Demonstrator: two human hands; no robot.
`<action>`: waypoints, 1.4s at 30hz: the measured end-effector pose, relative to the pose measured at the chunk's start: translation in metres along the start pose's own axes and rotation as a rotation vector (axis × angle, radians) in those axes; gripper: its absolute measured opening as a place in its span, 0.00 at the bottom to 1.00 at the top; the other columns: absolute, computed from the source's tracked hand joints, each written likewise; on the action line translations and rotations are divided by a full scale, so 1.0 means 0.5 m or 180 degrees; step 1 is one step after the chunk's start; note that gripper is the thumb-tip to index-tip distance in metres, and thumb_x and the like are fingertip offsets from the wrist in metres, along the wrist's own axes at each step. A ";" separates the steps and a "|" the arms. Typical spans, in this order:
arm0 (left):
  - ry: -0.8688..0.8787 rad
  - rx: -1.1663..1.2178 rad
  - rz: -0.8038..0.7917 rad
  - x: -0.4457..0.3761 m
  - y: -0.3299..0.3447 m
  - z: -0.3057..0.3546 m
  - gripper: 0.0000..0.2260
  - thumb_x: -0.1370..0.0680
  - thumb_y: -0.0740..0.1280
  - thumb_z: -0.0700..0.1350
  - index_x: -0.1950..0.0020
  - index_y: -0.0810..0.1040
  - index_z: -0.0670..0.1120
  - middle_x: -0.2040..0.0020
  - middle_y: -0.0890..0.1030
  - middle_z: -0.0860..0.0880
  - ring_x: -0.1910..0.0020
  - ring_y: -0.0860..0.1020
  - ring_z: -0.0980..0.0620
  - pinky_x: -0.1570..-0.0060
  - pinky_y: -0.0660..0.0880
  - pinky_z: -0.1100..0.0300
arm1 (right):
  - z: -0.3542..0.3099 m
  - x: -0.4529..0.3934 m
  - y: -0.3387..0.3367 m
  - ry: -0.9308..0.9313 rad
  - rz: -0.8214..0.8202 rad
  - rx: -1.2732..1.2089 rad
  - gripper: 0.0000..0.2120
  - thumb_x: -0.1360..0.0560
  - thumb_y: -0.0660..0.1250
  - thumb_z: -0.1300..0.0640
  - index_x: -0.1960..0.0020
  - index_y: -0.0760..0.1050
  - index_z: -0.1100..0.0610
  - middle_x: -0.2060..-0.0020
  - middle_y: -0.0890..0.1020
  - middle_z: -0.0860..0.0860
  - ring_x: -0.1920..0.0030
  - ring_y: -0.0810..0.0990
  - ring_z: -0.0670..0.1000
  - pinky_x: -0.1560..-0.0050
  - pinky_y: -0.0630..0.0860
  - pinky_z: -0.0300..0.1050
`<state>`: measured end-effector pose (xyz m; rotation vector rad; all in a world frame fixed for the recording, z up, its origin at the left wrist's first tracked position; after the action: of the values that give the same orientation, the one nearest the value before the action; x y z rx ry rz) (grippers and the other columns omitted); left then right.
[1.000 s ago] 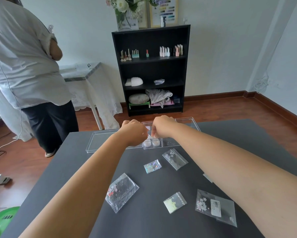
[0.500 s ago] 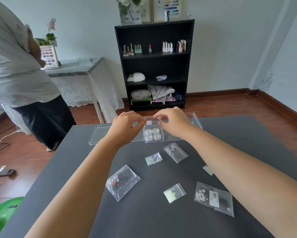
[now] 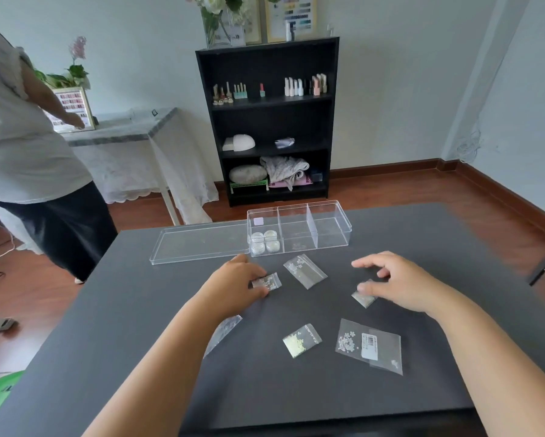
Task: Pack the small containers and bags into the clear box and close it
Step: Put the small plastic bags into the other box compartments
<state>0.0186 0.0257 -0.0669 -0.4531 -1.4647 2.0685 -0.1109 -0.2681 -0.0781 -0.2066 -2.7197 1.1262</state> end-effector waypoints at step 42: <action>-0.0329 0.0094 0.1167 -0.211 -0.007 0.113 0.13 0.24 0.60 0.46 0.47 0.81 0.58 0.54 0.79 0.58 0.43 0.68 0.46 0.49 0.60 0.52 | 0.038 -0.049 0.040 -0.0502 0.1439 -0.2316 0.07 0.32 0.70 0.53 0.55 0.83 0.46 0.68 0.73 0.44 0.65 0.72 0.47 0.58 0.73 0.44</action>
<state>0.0705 -0.0809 -0.0486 -0.6520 -1.4961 2.4267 -0.0902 -0.2719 -0.1086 -0.8969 -3.1979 0.1581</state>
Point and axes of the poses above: each hand's wrist, its own x-axis away from the middle knuckle, its own y-axis out of the palm, z = x × y, the point moved 1 cm from there along -x, towards the middle knuckle
